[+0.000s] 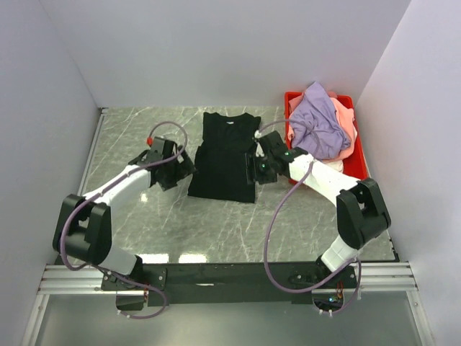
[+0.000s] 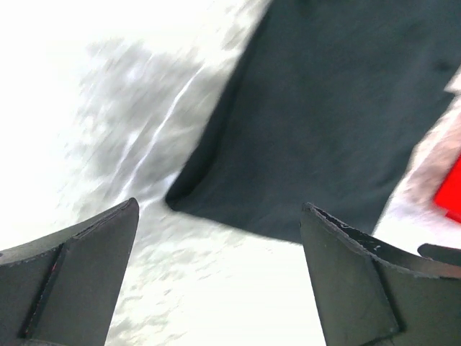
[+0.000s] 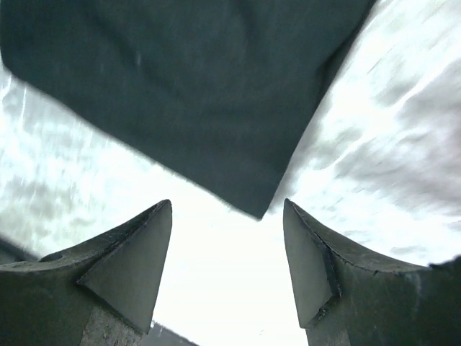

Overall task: Fold and stack the t-shirts
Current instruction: Fold the tshirt

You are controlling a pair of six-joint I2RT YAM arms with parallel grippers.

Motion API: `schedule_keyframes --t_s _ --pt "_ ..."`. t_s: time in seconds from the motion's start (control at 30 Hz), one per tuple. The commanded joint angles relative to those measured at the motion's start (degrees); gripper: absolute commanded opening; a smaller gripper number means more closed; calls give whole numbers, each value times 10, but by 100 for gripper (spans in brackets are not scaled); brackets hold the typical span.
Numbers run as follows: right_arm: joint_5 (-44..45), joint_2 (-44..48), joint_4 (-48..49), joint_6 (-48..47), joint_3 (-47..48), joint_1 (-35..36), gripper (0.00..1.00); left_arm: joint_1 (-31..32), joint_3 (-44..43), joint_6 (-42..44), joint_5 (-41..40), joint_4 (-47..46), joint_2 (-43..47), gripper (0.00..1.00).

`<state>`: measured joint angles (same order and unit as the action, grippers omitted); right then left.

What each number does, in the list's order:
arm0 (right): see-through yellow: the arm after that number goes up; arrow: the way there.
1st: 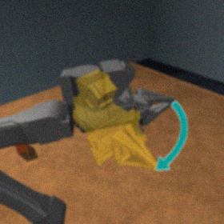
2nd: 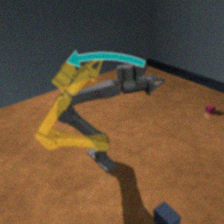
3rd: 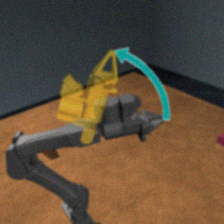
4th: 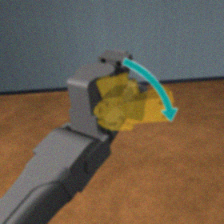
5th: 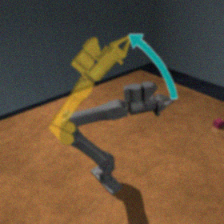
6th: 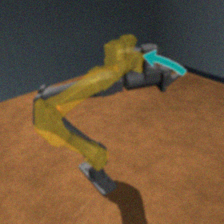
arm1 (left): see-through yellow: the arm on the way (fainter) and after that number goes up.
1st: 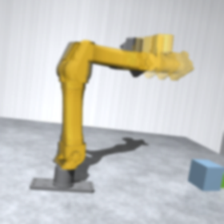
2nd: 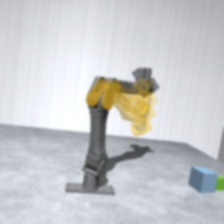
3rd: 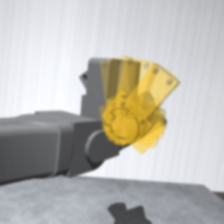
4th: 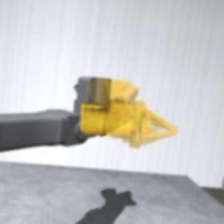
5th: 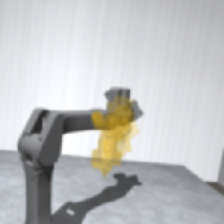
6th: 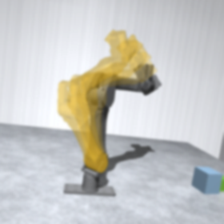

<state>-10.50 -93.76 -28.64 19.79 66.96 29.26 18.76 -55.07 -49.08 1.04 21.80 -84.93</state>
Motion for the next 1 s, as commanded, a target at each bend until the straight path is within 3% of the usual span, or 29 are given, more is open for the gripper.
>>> schedule_keyframes --t_s 0.0,0.07,0.4,0.67,0.9,0.97 --pt "-79 35 68 25 -45 -2 70 0 40 -8 17 -35 32 99" --pt "-83 36 69 29 -54 0 70 -1 59 -7 16 -45 34 99" --pt "-79 38 74 37 -70 -1 70 -1 59 12 40 -64 -43 61" --pt "-73 33 73 39 -76 0 70 -1 55 10 46 -71 -92 45" --pt "-32 20 66 48 -79 7 69 -1 60 7 38 -69 -102 1" --pt "-21 15 54 43 -70 21 68 0 66 7 42 -69 -97 1"
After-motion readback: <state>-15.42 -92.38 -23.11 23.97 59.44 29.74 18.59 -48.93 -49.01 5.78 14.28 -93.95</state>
